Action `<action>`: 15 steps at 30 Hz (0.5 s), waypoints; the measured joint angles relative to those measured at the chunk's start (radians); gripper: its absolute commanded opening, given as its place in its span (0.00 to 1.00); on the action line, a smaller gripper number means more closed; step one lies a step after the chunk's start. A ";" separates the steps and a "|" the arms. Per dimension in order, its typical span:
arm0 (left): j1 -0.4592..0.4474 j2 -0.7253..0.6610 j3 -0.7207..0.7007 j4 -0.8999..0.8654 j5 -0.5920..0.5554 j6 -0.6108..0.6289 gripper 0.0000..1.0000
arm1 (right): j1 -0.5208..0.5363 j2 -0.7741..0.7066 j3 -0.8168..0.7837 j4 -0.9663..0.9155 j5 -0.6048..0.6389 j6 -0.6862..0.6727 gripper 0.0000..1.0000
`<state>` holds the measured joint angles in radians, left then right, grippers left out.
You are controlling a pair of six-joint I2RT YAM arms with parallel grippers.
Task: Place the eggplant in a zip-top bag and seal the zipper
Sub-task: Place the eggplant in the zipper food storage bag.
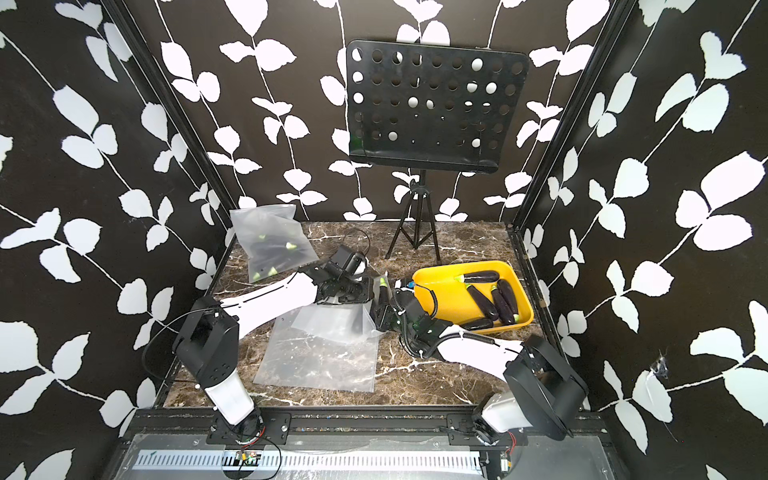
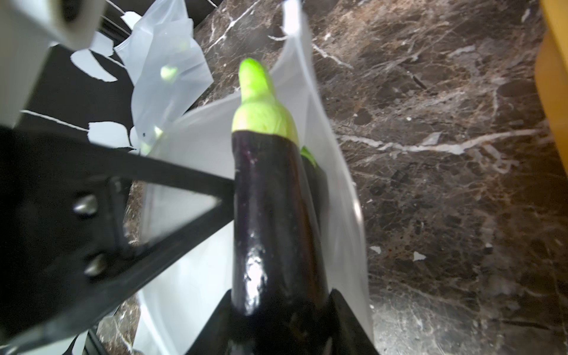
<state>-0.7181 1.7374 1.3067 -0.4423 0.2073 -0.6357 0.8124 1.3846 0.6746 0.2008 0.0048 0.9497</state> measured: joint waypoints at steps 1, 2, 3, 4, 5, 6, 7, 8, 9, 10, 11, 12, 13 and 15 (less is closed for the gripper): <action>0.000 0.002 0.003 0.001 0.002 0.000 0.00 | 0.002 -0.008 -0.001 -0.003 -0.006 -0.002 0.36; 0.000 0.003 0.006 0.001 0.003 0.000 0.00 | 0.004 -0.014 -0.001 -0.004 -0.010 -0.006 0.36; 0.000 0.004 0.010 0.000 0.004 0.000 0.00 | 0.005 -0.016 -0.001 -0.004 -0.013 -0.009 0.36; 0.000 0.006 0.014 0.000 0.006 0.000 0.00 | 0.006 -0.017 -0.001 -0.004 -0.020 -0.012 0.36; 0.000 0.007 0.018 0.001 0.006 0.000 0.00 | 0.006 -0.016 0.000 -0.005 -0.024 -0.015 0.36; 0.000 0.009 0.020 0.000 0.006 0.001 0.00 | 0.006 -0.016 0.000 -0.008 -0.028 -0.018 0.36; 0.000 0.010 0.021 0.001 0.006 0.001 0.00 | 0.006 -0.014 0.002 -0.015 -0.032 -0.019 0.36; 0.000 0.011 0.022 0.000 0.006 0.001 0.00 | 0.006 -0.010 0.007 -0.029 -0.035 -0.019 0.36; 0.000 0.011 0.023 0.000 0.006 0.001 0.00 | 0.006 -0.005 0.013 -0.040 -0.036 -0.019 0.36; 0.000 0.011 0.023 0.000 0.006 0.001 0.00 | 0.006 0.000 0.018 -0.051 -0.038 -0.019 0.36; 0.000 0.011 0.023 -0.001 0.005 0.001 0.00 | 0.006 0.003 0.021 -0.061 -0.039 -0.018 0.36; 0.000 0.011 0.024 -0.001 0.004 0.001 0.00 | 0.006 0.005 0.025 -0.068 -0.040 -0.019 0.36; 0.000 0.011 0.025 -0.001 0.002 0.001 0.00 | 0.006 0.006 0.029 -0.074 -0.043 -0.019 0.36; 0.000 0.013 0.029 -0.002 -0.004 0.002 0.00 | 0.008 0.005 0.034 -0.079 -0.044 -0.024 0.36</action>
<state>-0.7181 1.7504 1.3361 -0.4442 0.2031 -0.6342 0.8207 1.3899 0.7082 0.1215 -0.0395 0.9260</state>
